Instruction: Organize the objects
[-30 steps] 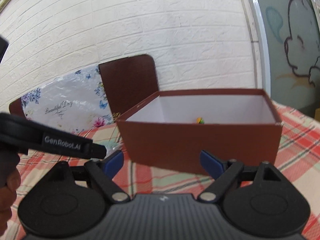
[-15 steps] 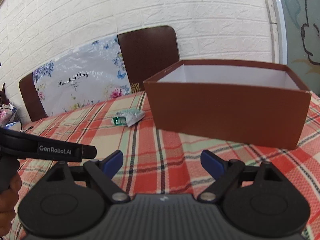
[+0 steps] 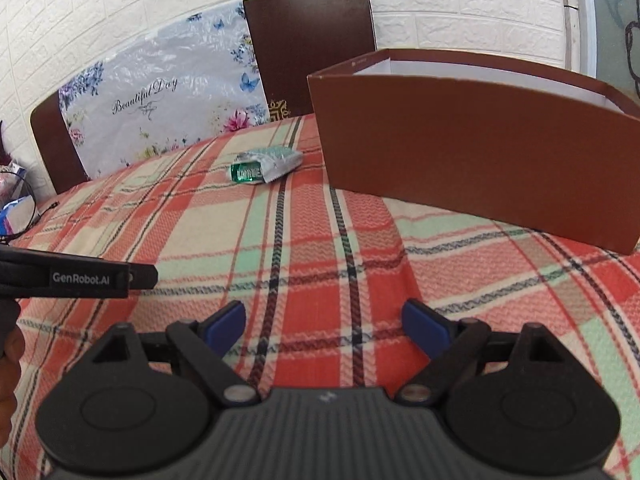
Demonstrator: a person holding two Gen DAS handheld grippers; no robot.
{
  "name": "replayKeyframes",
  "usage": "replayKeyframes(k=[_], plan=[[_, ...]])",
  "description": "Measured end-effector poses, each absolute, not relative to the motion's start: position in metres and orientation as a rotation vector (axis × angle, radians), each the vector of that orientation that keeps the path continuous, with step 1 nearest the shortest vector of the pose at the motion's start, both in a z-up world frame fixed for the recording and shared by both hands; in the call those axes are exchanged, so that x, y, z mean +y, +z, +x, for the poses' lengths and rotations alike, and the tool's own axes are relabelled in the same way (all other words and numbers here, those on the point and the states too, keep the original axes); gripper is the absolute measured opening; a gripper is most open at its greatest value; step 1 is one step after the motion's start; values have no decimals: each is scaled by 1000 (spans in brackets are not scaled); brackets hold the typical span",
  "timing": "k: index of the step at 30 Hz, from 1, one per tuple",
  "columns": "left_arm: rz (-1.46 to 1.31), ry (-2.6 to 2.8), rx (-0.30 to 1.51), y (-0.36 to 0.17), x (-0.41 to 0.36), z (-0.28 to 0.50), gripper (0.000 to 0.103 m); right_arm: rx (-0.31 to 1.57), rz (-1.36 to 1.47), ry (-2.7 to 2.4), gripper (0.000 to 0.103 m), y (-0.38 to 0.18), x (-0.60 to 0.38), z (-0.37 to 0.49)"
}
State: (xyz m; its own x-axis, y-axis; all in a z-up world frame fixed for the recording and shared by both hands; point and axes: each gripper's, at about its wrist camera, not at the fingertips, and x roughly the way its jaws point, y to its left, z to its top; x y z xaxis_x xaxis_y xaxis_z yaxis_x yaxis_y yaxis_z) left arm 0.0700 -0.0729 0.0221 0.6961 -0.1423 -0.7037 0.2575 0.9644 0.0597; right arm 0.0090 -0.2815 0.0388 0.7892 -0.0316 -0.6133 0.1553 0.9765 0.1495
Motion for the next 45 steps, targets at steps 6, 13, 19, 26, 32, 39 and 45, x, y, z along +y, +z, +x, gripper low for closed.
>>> replayKeyframes(k=[6, 13, 19, 26, 32, 39, 45], plan=[[172, -220, 753, 17, -72, 70, 69, 651, 155, -101, 94, 37, -276, 10], [161, -252, 761, 18, -74, 66, 69, 642, 186, -117, 94, 40, -281, 7], [170, -304, 755, 21, -81, 55, 70, 624, 253, -175, 94, 45, -293, 0], [172, -324, 767, 18, -82, 48, 72, 633, 296, -194, 96, 45, -295, -1], [182, -329, 765, 15, -83, 42, 75, 638, 308, -204, 101, 46, -295, -3], [181, -328, 761, 14, -81, 40, 78, 655, 311, -209, 103, 43, -293, -3], [179, -329, 759, 12, -77, 40, 82, 659, 302, -217, 103, 41, -292, -2]])
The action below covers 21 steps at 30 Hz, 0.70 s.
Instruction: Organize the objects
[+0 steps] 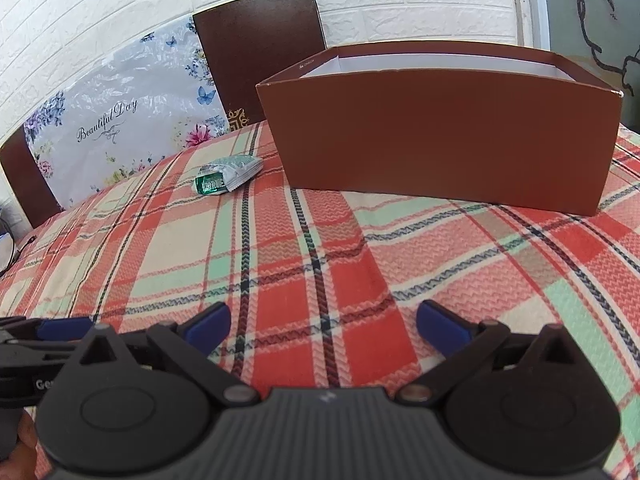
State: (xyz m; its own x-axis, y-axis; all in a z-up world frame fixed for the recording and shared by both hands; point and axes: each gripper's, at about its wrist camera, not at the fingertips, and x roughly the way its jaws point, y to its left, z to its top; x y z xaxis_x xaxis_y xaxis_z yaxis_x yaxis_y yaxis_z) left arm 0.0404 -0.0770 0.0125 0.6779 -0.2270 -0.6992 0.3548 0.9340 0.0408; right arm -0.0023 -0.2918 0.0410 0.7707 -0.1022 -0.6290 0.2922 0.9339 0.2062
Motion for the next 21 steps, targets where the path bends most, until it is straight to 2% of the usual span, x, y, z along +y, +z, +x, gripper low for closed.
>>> replayKeyframes(k=[21], plan=[[164, -312, 735, 9, -55, 39, 87, 664, 213, -272, 103, 37, -270, 1]])
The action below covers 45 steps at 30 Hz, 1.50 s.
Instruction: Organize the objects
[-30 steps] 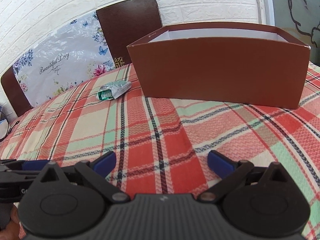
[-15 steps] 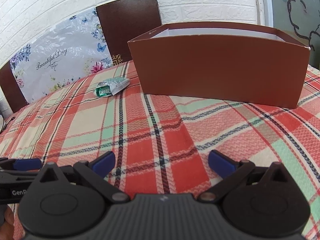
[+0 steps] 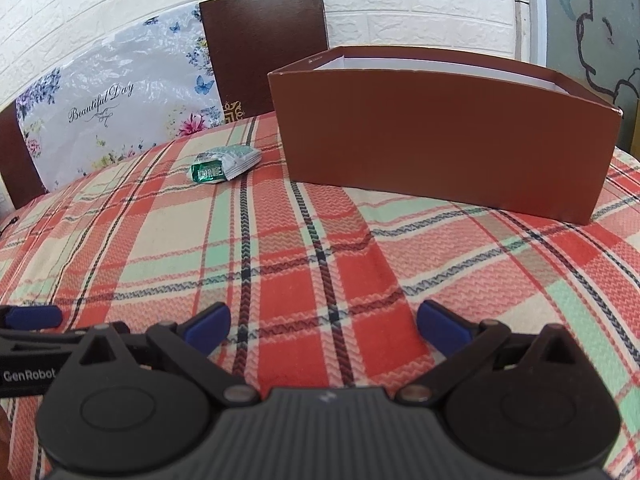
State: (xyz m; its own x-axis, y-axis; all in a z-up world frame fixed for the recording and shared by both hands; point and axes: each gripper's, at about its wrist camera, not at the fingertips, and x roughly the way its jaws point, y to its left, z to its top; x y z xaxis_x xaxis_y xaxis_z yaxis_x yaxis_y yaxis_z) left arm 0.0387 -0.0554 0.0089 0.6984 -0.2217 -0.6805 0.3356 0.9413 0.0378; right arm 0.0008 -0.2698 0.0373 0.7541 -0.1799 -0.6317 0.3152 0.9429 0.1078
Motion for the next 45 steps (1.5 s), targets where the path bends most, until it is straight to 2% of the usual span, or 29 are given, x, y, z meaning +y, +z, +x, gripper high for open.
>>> replayKeyframes(k=[15, 21, 26, 45], plan=[[143, -255, 703, 6, -23, 53, 93, 705, 145, -204, 103, 37, -244, 20], [82, -130, 686, 0, 18, 75, 103, 713, 118, -156, 103, 37, -232, 44], [11, -65, 655, -4, 46, 85, 103, 708, 67, -104, 103, 35, -216, 72], [-4, -69, 613, -9, 47, 83, 103, 679, 81, -163, 103, 27, -205, 217]])
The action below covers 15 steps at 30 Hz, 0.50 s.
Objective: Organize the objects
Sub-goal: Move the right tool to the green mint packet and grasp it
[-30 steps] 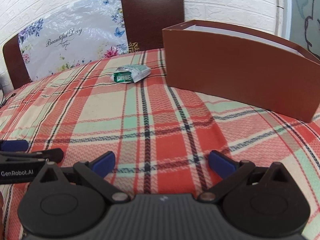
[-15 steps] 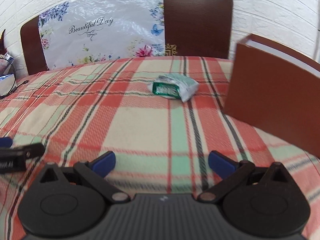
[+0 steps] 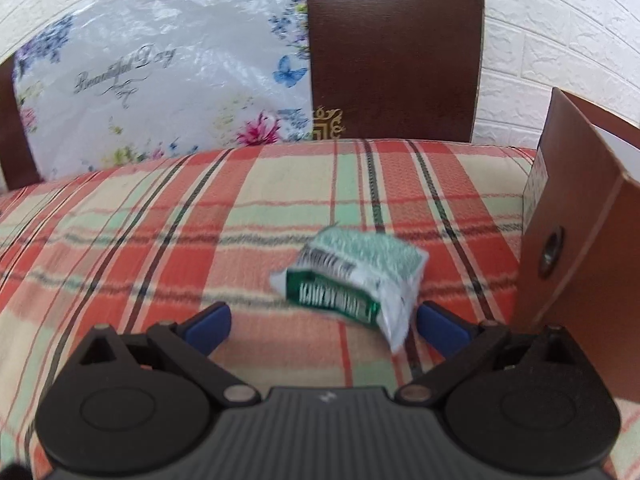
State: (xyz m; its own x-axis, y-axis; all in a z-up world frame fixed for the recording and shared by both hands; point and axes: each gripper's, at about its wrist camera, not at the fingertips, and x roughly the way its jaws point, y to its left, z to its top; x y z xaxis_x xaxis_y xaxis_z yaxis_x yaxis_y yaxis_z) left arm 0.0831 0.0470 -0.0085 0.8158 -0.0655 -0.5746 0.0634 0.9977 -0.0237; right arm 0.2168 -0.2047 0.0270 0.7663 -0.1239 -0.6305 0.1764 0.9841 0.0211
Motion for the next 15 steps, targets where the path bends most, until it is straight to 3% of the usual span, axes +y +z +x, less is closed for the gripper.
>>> replayKeyframes(k=[2, 4, 6, 15], plan=[[-4, -69, 613, -9, 47, 83, 103, 674, 92, -184, 100, 26, -208, 224], [-3, -69, 613, -9, 47, 83, 103, 659, 92, -172, 70, 26, -208, 223], [-3, -69, 613, -8, 47, 83, 103, 648, 84, -146, 54, 28, -208, 217], [-1, -68, 615, -8, 47, 84, 103, 673, 26, -5, 50, 33, -209, 130]])
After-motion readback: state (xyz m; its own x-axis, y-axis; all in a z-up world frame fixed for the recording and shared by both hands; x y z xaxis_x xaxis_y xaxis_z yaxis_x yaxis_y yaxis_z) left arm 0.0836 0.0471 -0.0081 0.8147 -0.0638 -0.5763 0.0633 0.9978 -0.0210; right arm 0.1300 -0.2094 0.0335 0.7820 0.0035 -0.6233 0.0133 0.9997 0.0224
